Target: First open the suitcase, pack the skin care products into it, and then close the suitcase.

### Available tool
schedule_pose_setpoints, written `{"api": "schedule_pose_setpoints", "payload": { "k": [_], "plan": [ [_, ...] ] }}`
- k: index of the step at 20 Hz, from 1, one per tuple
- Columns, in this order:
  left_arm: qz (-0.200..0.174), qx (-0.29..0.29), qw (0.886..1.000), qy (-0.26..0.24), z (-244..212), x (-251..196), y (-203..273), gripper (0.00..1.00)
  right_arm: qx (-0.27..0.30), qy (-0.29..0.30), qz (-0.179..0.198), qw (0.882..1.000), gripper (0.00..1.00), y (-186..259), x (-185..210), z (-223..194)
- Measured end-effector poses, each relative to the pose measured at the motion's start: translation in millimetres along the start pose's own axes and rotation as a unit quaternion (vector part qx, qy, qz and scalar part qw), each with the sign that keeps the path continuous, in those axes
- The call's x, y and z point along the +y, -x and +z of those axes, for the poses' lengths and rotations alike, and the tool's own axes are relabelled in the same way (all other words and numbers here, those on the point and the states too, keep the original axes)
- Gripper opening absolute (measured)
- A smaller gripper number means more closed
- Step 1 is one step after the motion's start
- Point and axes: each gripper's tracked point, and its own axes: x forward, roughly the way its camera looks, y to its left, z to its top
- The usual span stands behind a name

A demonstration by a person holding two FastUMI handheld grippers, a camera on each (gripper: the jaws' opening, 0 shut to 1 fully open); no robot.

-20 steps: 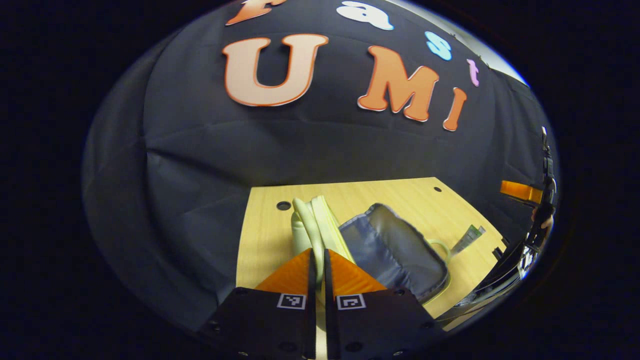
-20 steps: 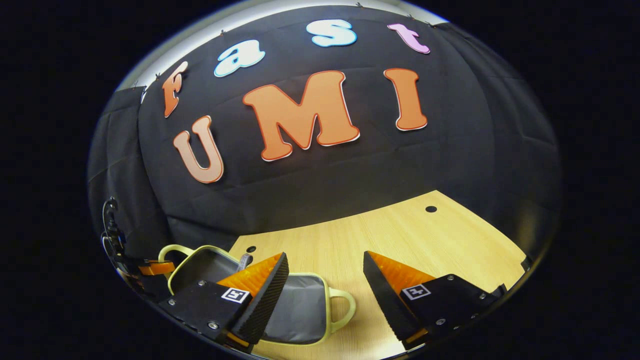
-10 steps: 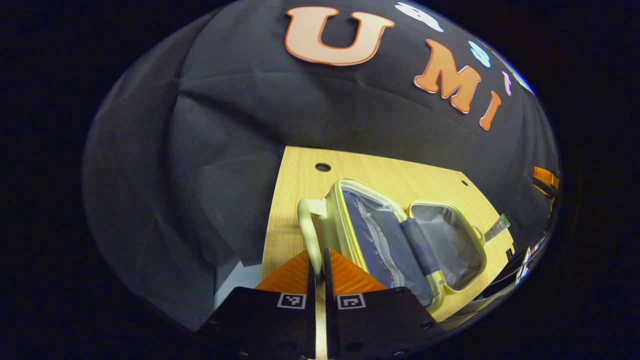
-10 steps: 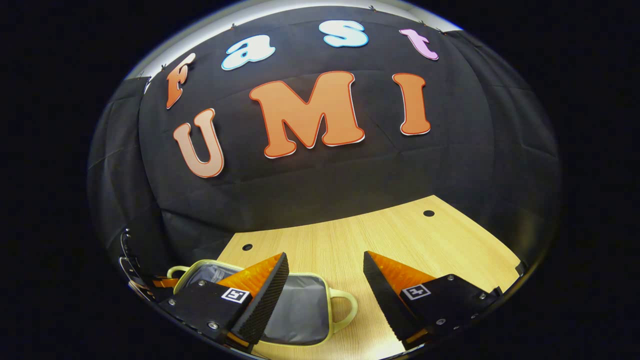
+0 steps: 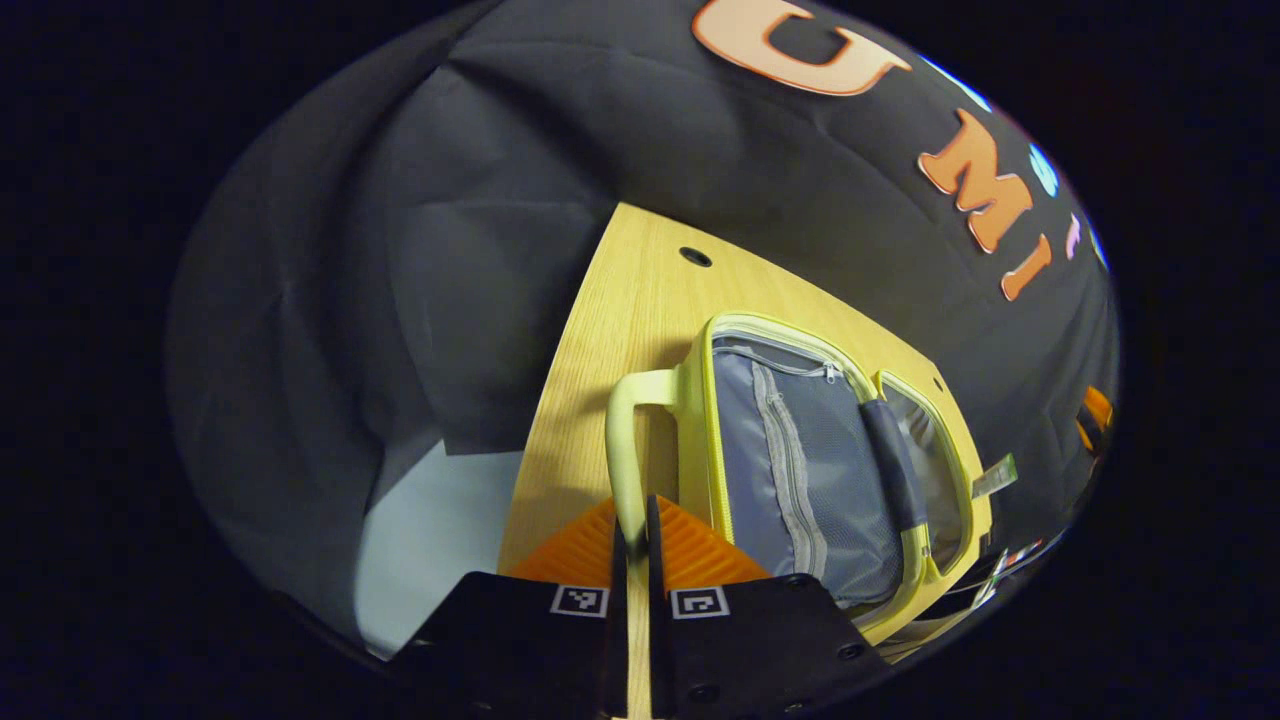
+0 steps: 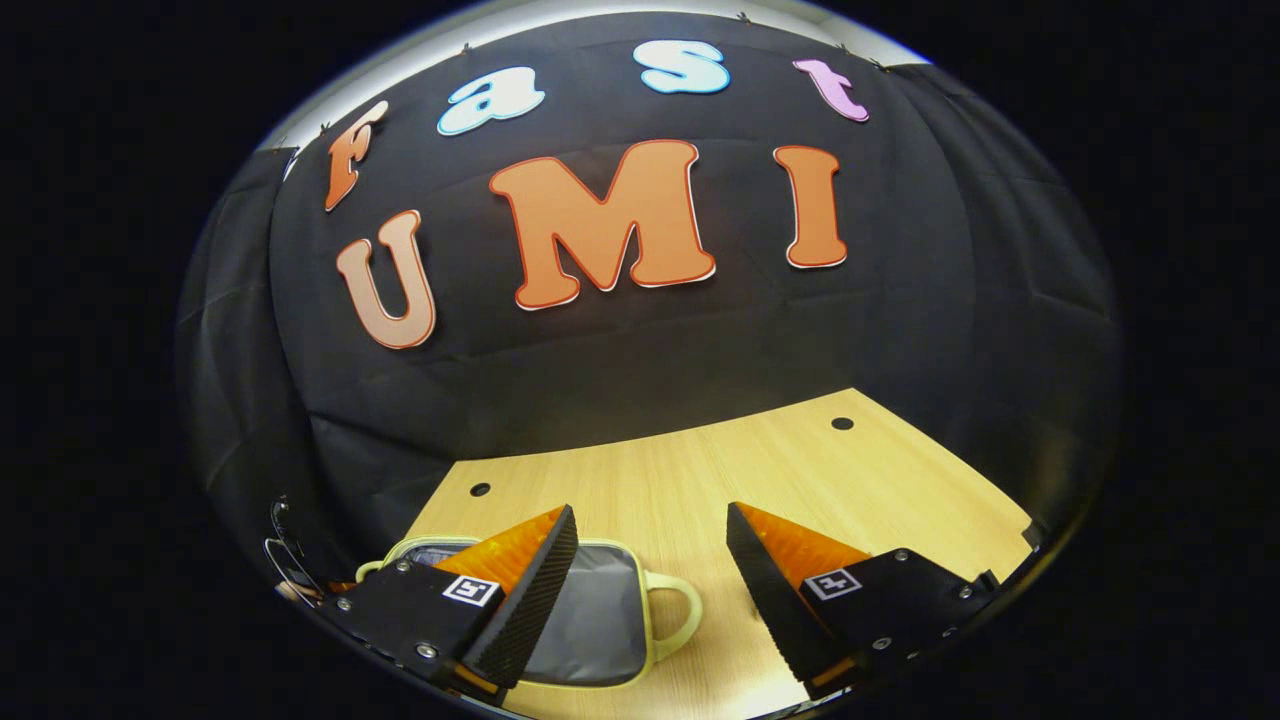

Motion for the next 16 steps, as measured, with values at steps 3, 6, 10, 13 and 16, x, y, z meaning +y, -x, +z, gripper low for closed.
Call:
{"api": "schedule_pose_setpoints", "payload": {
  "k": [3,6,10,13,16],
  "plan": [
    [-0.001,0.002,1.0,0.015,-1,3,1,0.08,0.004,0.006,-0.011,1.0,0.95,0,-14,-2],
    [0.027,0.013,1.0,-0.003,-5,6,5,0.25,0.005,0.0,-0.016,1.0,0.95,-3,-27,-4],
    [0.107,-0.015,0.994,-0.018,9,30,20,0.83,0.01,0.002,-0.017,1.0,0.95,-8,-41,-7],
    [0.138,-0.056,0.989,-0.025,28,21,38,0.96,0.014,0.005,-0.021,1.0,0.95,-12,-58,-9],
    [0.159,-0.1,0.98,-0.062,57,-8,65,0.96,0.018,0.014,-0.03,0.999,0.95,-19,-83,-11]
  ]
}}
